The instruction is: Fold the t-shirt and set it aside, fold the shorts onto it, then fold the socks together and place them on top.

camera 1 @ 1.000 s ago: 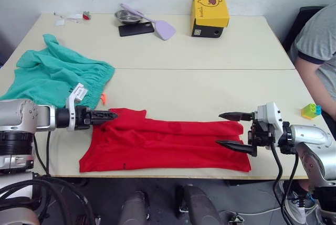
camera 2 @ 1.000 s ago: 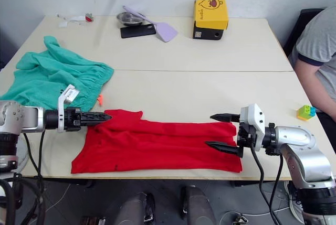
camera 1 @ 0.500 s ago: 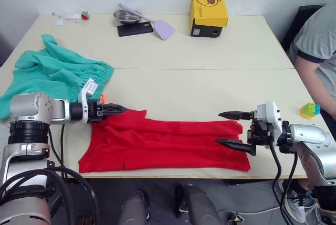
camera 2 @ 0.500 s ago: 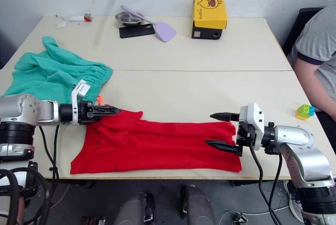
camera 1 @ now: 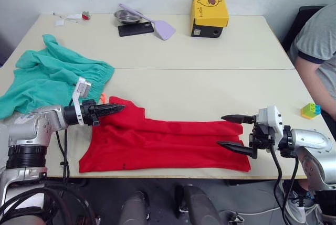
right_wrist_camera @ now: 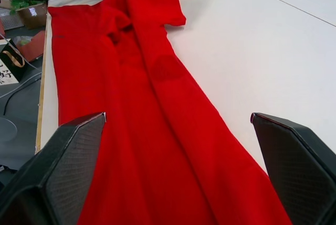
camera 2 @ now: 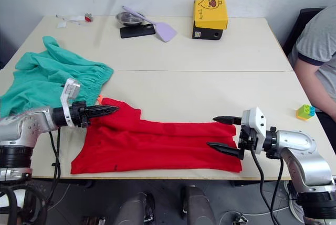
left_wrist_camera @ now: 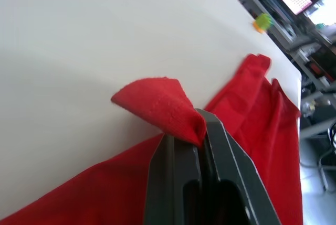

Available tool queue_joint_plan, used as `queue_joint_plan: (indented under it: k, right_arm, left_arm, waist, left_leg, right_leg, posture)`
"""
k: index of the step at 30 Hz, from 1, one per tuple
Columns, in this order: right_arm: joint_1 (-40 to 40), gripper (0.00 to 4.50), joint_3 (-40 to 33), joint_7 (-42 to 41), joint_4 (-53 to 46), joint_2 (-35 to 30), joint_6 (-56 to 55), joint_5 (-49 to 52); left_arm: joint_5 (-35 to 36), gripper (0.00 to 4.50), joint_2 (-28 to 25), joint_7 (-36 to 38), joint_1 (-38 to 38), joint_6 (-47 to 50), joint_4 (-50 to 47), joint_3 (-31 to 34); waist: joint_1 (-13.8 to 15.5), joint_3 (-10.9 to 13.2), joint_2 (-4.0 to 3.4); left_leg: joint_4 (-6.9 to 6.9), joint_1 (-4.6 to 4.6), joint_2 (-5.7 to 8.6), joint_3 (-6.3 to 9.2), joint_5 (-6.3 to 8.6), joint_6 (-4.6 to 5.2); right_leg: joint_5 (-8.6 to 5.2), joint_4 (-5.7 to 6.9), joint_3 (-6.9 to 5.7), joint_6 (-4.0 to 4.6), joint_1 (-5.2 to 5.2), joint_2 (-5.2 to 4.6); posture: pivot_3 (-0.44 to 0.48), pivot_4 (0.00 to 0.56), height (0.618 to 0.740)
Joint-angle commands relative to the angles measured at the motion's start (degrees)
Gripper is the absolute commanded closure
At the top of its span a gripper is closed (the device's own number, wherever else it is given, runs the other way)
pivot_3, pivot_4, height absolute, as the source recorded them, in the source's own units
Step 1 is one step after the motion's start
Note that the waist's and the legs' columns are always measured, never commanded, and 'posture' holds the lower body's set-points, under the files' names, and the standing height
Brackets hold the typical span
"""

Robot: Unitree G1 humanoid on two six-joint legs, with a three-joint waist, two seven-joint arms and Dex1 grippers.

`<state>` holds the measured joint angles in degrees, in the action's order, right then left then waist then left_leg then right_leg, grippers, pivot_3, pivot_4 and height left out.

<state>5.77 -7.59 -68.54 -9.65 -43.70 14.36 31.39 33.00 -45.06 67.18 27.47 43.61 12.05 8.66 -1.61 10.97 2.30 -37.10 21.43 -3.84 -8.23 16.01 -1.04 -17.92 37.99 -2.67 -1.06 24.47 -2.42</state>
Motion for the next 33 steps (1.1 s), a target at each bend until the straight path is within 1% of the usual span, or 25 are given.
queue_joint_plan:
  k: [1,3,6,8,11,14,15,17,19,21,28,29,30,31,32,33]
  right_arm:
    - [-0.78,0.0,-2.62,-0.19,0.82,-0.75,-1.93,-0.28]
    - [-1.12,0.0,-2.7,-0.59,1.75,-0.84,-2.73,-0.49]
    - [-1.49,0.0,-2.68,-1.53,3.51,-0.79,-3.99,-0.96]
    - [-1.7,0.0,-2.64,-2.01,4.64,-0.78,-4.83,-1.29]
    - [-2.17,0.0,-2.75,-3.18,7.47,-0.87,-6.48,-1.99]
    - [-2.58,0.0,-2.56,-4.36,9.41,-0.9,-7.87,-2.6]
    - [-2.61,0.0,-2.58,-4.57,9.79,-0.86,-8.2,-2.69]
    - [-2.62,0.0,-2.6,-4.85,10.33,-0.85,-8.67,-2.87]
    - [-2.51,0.0,-2.58,-5.06,10.77,-0.81,-8.95,-3.06]
    - [-2.51,0.0,-2.51,-5.12,10.93,-0.82,-9.2,-3.19]
    - [-3.19,0.0,-2.78,-6.38,9.51,-1.4,-8.31,-2.4]
    - [-3.22,0.0,-2.94,-6.46,9.33,-1.5,-8.11,-2.3]
    - [-3.05,0.0,-3.16,-6.58,8.99,-1.83,-7.48,-1.96]
    - [-2.85,0.0,-3.33,-6.67,8.78,-2.11,-6.97,-1.69]
    - [-2.53,0.0,-3.44,-6.95,8.85,-2.46,-6.73,-1.51]
    - [-2.15,0.0,-3.51,-7.29,9.07,-2.78,-6.53,-1.36]
  left_arm:
    - [-3.19,4.45,-3.15,7.96,-5.05,-13.36,-5.36,-0.55]
    - [-4.51,4.45,-3.68,10.0,-7.75,-18.64,-6.25,-0.81]
    - [-8.83,4.45,-4.56,11.3,-10.88,-28.09,-5.74,-1.32]
    - [-11.64,4.45,-4.83,12.45,-12.22,-36.47,-4.47,-1.2]
    - [-11.27,4.45,-3.58,13.16,-13.76,-43.09,-4.79,0.41]
    - [-13.9,4.45,-3.97,14.9,-16.09,-52.52,-4.13,-0.66]
    - [-14.44,4.45,-3.99,15.11,-16.68,-54.55,-4.12,-0.95]
    - [-14.92,4.45,-4.86,15.41,-17.84,-53.57,-4.68,-1.79]
    - [-15.66,4.05,-4.91,12.71,-18.78,-51.16,-5.22,-1.53]
    - [-16.75,3.54,-5.49,12.68,-20.0,-53.15,-4.85,-1.62]
    - [-13.67,1.37,-8.31,13.27,-22.46,-52.71,-7.27,1.52]
    - [-13.39,0.97,-8.81,13.76,-23.02,-53.03,-8.05,1.71]
    - [-12.92,0.72,-9.19,14.24,-23.68,-53.54,-9.25,2.11]
    - [-12.07,0.34,-9.33,14.29,-24.17,-53.24,-10.62,2.62]
    - [-10.57,0.06,-9.43,13.97,-24.59,-51.57,-12.55,3.41]
    - [-9.2,0.02,-9.37,13.1,-24.64,-49.74,-14.16,4.28]
  waist:
    - [-0.17,0.0,-0.01]
    - [-0.04,0.0,-0.01]
    - [0.0,0.0,-0.01]
    - [0.01,0.0,-0.01]
    - [0.01,0.0,-0.01]
    - [-0.04,-0.01,-0.04]
    - [-0.14,-0.01,-0.05]
    - [-0.2,-0.01,-0.05]
    - [-0.15,-0.01,-0.05]
    - [-0.14,-0.01,-0.05]
    - [-0.12,-0.01,-0.06]
    - [-0.12,-0.01,-0.06]
    - [-0.12,0.0,-0.07]
    - [-0.15,0.02,-0.1]
    - [-0.14,0.03,-0.12]
    - [-0.09,0.03,-0.12]
  left_leg:
    - [0.05,-0.01,-0.01,-0.02,0.01,0.01]
    - [0.08,-0.02,-0.01,-0.02,0.02,0.02]
    - [0.06,-0.02,-0.01,-0.01,0.09,0.15]
    - [0.06,-0.01,-0.01,-0.01,0.23,0.4]
    - [0.05,-0.01,-0.01,-0.01,0.24,0.44]
    - [0.08,-0.01,-0.01,-0.02,0.25,0.46]
    - [0.09,-0.01,-0.01,-0.03,0.26,0.46]
    - [0.09,-0.01,-0.04,-0.05,0.27,0.46]
    - [0.08,-0.02,-0.05,-0.04,0.26,0.46]
    - [0.08,-0.03,-0.05,-0.03,0.26,0.46]
    - [0.1,-0.03,-0.07,-0.03,0.26,0.46]
    - [0.1,-0.02,-0.07,-0.03,0.27,0.46]
    - [0.11,-0.03,-0.08,-0.03,0.27,0.46]
    - [0.11,-0.03,-0.07,-0.03,0.27,0.46]
    - [0.12,-0.03,-0.07,-0.04,0.27,0.46]
    - [0.12,-0.02,-0.07,-0.05,0.28,0.47]
  right_leg:
    - [0.0,-0.03,0.02,0.0,0.0,0.0]
    - [-0.01,-0.04,0.01,0.02,0.0,0.0]
    - [-0.01,-0.06,0.01,0.02,-0.01,0.0]
    - [-0.01,-0.07,0.01,0.02,-0.01,-0.01]
    - [-0.01,-0.07,0.01,0.02,-0.02,-0.02]
    - [-0.01,-0.1,0.0,0.02,-0.03,-0.02]
    - [-0.01,-0.11,0.01,0.02,-0.02,-0.02]
    - [-0.01,-0.11,0.01,0.02,-0.02,0.0]
    - [-0.01,-0.1,0.0,0.02,-0.02,0.01]
    - [-0.01,-0.09,0.0,0.01,-0.02,0.01]
    - [-0.01,-0.1,0.0,0.02,-0.02,0.0]
    - [-0.01,-0.11,0.0,0.02,-0.02,0.0]
    - [-0.01,-0.1,0.0,0.02,-0.02,0.0]
    - [-0.01,-0.11,0.0,0.02,-0.02,0.0]
    - [-0.01,-0.12,0.01,0.02,-0.02,-0.01]
    - [-0.01,-0.12,0.02,0.02,-0.02,-0.02]
  posture:
    - [0.0,0.15,0.74]
    - [0.0,0.15,0.74]
    - [0.0,0.15,0.74]
    - [0.0,0.15,0.74]
    - [0.0,0.15,0.74]
    - [0.0,0.15,0.74]
    - [0.0,0.15,0.74]
    - [0.0,0.15,0.74]
    - [0.0,0.15,0.74]
    - [0.0,0.15,0.74]
    - [0.0,0.15,0.74]
    - [0.0,0.15,0.74]
    - [0.0,0.15,0.74]
    - [0.0,0.15,0.74]
    - [0.0,0.15,0.74]
    - [0.0,0.15,0.74]
